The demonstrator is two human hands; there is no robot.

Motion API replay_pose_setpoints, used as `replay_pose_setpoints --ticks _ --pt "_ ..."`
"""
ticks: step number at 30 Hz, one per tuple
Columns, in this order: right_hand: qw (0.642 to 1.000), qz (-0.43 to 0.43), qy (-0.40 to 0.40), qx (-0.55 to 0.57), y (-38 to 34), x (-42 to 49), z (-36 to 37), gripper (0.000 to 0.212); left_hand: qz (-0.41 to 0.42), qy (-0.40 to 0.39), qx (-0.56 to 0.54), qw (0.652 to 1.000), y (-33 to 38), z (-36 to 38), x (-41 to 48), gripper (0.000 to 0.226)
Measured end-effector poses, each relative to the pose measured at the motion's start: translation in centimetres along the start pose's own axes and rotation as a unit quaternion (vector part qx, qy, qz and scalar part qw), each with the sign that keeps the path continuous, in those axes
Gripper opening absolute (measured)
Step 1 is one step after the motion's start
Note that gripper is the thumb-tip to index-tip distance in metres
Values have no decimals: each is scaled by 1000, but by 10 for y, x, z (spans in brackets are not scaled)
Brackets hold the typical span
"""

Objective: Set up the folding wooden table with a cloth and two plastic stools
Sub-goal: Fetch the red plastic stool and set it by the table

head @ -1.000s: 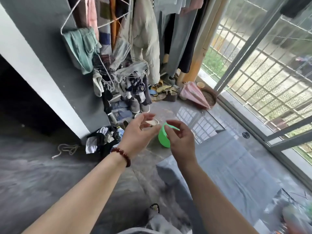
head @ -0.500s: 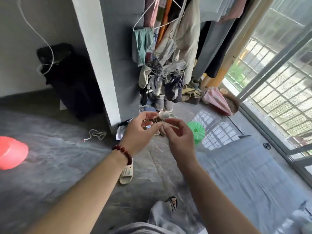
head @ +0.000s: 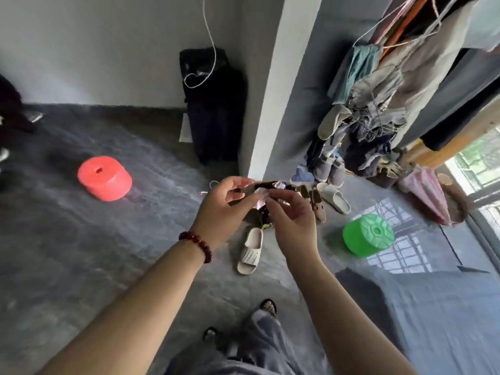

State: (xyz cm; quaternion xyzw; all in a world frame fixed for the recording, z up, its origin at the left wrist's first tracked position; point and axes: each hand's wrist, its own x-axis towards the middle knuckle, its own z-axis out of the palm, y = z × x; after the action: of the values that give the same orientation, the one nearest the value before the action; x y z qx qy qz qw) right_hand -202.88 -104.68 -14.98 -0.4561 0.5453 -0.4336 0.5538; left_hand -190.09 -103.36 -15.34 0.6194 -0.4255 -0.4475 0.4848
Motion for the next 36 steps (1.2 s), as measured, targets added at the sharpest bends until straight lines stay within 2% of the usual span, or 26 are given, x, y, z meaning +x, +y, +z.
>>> replay_pose_setpoints --ticks 7,13,25,36 --pt "993 -3 -99 -62 6 12 77 15 -26 113 -20 993 -27 -70 -1 18" --pt "985 -10 -144 -96 7 55 145 12 -41 175 -7 984 -30 -126 36 20" --pt "970 -30 -230 -71 -39 156 268 12 -35 240 51 969 7 -224 138 21" --pt "959 -28 -265 -99 -41 180 384 17 -48 277 8 960 -11 -326 183 22"
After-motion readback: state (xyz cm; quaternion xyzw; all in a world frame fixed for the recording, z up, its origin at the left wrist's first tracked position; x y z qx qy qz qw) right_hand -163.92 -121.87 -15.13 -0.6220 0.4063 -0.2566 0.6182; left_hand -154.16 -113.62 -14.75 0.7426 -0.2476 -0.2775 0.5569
